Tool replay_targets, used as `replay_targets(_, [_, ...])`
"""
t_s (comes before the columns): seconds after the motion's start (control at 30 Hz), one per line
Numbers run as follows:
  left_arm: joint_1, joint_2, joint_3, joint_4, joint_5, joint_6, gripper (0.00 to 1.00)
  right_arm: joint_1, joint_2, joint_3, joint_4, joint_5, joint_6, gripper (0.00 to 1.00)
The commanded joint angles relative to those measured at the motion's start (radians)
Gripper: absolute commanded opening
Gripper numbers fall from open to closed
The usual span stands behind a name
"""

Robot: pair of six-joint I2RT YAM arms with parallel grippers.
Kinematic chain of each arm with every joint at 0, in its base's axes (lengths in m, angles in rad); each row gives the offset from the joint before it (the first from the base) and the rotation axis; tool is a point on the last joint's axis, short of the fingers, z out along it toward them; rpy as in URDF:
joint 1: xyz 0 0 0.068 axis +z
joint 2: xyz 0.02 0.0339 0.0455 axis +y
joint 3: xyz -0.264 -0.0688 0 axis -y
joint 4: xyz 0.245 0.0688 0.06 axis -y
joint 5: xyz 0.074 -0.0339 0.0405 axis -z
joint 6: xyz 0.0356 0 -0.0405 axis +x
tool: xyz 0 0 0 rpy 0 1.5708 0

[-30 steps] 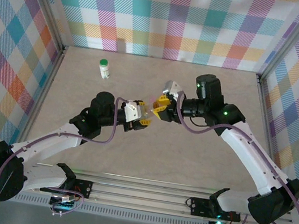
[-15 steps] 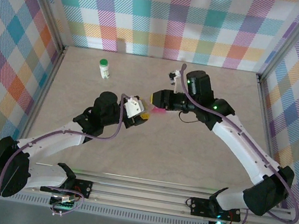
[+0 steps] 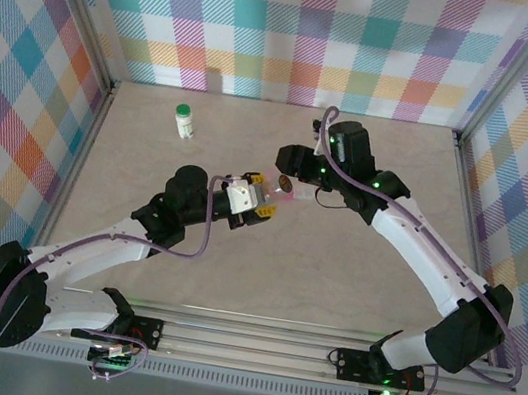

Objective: Sort the pills into containers

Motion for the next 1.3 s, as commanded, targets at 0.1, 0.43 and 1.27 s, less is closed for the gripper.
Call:
replay_targets(0.1, [-0.008, -0.021, -0.004, 0.065, 0.032, 0.016, 0.00, -0.009, -0.077, 0.039, -0.009, 0.074, -0.158, 0.59])
replay_targets(0.43, [-0.008, -0.034, -0.006, 0.057, 0.038, 0.019, 0.00, -0.059, -0.265, -0.096, 0.101, -0.207, -0.741, 0.67])
replay_targets(1.27, [-0.008, -0.044, 0.019, -0.043, 0.155, 0.052, 0.00, -0.063, -0.099, 0.084, -0.330, -0.741, -1.388, 0.44])
